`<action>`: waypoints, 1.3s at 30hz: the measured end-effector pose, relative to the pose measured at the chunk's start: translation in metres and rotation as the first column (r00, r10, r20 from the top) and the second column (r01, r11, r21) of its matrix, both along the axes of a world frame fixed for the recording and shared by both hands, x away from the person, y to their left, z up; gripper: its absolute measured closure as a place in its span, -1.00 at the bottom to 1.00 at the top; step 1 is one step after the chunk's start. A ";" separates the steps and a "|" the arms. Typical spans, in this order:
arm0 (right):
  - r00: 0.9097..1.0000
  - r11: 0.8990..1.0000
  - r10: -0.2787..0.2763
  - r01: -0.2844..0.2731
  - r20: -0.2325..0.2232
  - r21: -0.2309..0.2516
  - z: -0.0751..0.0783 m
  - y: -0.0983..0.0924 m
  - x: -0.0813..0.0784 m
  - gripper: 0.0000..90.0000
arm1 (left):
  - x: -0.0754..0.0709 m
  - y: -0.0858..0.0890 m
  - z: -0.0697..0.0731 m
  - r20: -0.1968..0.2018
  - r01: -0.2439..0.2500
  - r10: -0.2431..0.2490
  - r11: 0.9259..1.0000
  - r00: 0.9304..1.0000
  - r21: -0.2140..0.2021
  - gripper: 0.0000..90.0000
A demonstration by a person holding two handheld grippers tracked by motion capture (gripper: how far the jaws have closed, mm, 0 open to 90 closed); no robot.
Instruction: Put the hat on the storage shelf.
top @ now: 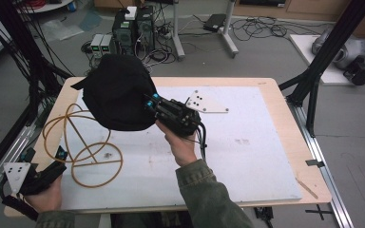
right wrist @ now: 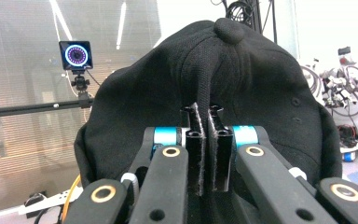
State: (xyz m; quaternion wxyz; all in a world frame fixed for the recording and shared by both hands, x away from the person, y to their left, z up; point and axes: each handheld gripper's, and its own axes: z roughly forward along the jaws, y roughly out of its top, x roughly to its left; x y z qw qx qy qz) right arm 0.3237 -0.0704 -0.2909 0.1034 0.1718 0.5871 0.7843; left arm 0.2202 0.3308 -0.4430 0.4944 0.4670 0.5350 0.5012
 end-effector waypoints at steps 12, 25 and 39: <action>1.000 0.999 0.019 -0.019 0.000 -0.027 0.007 0.022 -0.003 0.96 | 0.000 0.000 0.000 -0.005 -0.005 0.005 1.000 1.000 0.004 -0.72; 0.999 0.997 0.044 -0.045 -0.018 -0.065 0.016 0.058 -0.009 0.96 | -0.001 0.001 0.000 -0.003 -0.005 0.005 1.000 1.000 0.002 -0.72; 0.997 0.986 0.060 -0.066 -0.042 -0.154 0.020 0.093 -0.019 0.96 | -0.001 0.001 0.000 -0.003 0.004 -0.004 1.000 1.000 -0.003 -0.72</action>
